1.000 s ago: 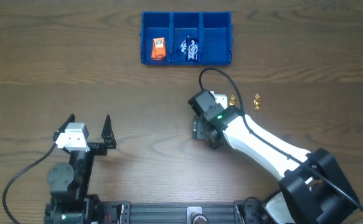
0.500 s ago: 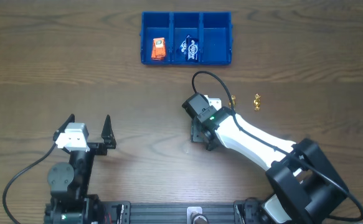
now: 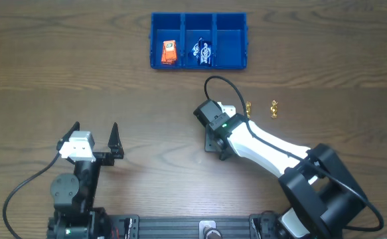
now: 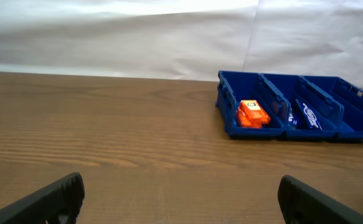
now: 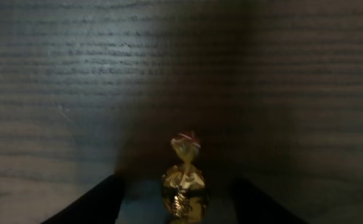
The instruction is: Sort Candies Into Trays
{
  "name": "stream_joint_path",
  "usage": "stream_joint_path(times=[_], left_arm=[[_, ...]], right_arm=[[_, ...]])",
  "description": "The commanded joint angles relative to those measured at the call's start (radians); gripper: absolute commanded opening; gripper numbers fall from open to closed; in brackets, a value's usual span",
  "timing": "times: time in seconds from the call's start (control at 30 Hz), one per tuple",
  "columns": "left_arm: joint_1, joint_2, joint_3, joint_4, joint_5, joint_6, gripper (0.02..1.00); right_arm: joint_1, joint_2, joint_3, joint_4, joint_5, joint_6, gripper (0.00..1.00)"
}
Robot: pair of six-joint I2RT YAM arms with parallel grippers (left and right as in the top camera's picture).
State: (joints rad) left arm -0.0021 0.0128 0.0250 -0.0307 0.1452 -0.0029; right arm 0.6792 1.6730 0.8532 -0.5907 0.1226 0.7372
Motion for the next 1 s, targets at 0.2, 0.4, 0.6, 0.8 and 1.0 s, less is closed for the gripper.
stream_joint_path(times=[0.2, 0.4, 0.6, 0.8, 1.0], left_arm=[[-0.003, -0.006, -0.02, -0.032, 0.021, -0.004, 0.998], [-0.003, -0.007, -0.02, -0.032, 0.021, -0.004, 0.998], [-0.003, -0.007, -0.02, -0.032, 0.021, -0.004, 0.998], [-0.003, -0.007, -0.02, -0.032, 0.021, -0.004, 0.998], [-0.003, -0.007, -0.02, -0.032, 0.021, -0.004, 0.998]], right_arm=[[-0.013, 0.024, -0.01, 0.011, 0.014, 0.023, 0.43], [-0.013, 0.024, -0.01, 0.01, 0.014, 0.032, 0.303], [-0.013, 0.024, -0.01, 0.01, 0.014, 0.048, 0.237], [-0.013, -0.003, -0.008, 0.01, 0.014, 0.047, 0.183], [-0.013, -0.262, 0.12, -0.101, 0.099, -0.052, 0.172]])
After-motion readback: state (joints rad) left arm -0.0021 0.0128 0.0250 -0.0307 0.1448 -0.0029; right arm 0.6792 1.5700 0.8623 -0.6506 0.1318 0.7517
